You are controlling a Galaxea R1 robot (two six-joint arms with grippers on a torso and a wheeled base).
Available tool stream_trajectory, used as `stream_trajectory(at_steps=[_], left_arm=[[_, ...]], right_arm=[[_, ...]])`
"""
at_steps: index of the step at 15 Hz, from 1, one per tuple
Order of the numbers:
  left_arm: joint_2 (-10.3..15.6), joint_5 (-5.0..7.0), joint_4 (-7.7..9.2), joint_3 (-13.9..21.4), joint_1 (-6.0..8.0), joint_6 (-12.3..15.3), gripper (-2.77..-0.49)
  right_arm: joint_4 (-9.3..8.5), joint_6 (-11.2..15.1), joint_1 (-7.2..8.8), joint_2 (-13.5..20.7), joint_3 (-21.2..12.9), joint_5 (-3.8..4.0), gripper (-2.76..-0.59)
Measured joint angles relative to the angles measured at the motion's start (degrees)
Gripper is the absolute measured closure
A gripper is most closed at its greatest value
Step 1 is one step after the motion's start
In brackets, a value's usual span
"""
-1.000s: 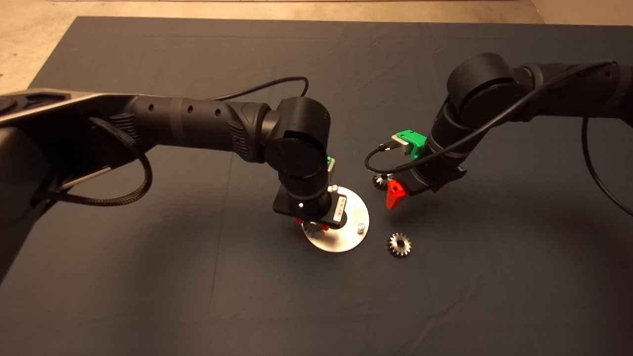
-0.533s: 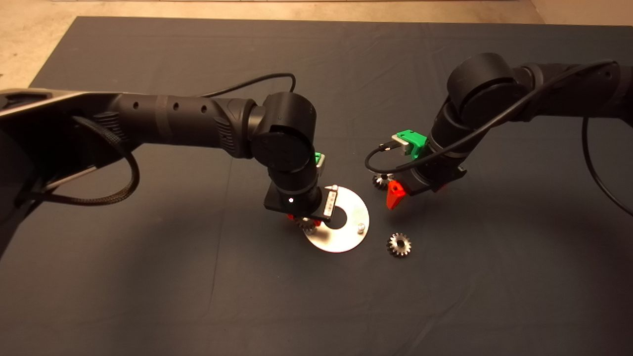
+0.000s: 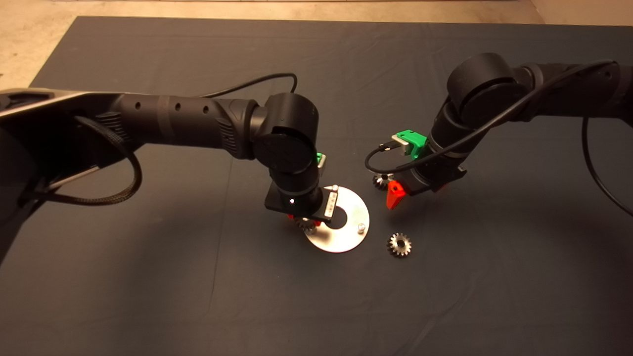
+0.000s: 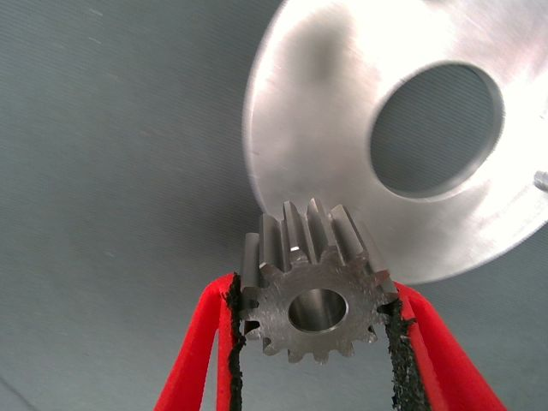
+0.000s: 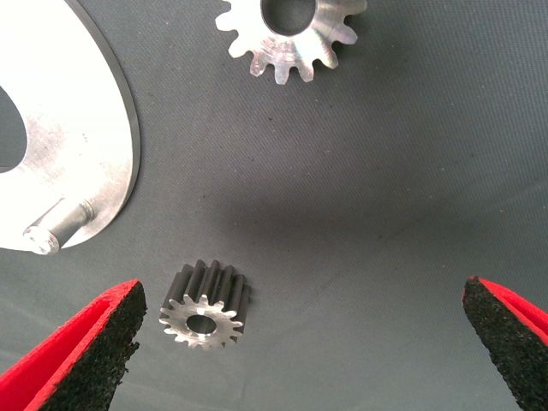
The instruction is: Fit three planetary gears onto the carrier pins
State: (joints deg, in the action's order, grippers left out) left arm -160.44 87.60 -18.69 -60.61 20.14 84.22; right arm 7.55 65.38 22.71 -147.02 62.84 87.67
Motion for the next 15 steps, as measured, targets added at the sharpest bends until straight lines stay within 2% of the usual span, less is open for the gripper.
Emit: stream_trajectory(at_steps=[3, 5, 12, 15], left_arm=[[-2.9, -0.17, 0.01, 0.0, -0.52, 0.9, -0.83], [-3.6, -0.20, 0.03, 0.0, -0.60, 1.4, -0.83], [-3.7, -0.13, 0.04, 0.0, -0.60, 1.9, -0.83], [-2.7, -0.17, 0.01, 0.0, -0.60, 1.7, -0.83]], right_arm=[[0.02, 0.0, 0.00, 0.0, 0.0, 0.02, -2.76], [0.02, 0.0, 0.00, 0.0, 0.0, 0.02, -2.76], [0.02, 0.0, 0.00, 0.0, 0.0, 0.00, -2.76], [0.02, 0.0, 0.00, 0.0, 0.0, 0.02, -2.76]])
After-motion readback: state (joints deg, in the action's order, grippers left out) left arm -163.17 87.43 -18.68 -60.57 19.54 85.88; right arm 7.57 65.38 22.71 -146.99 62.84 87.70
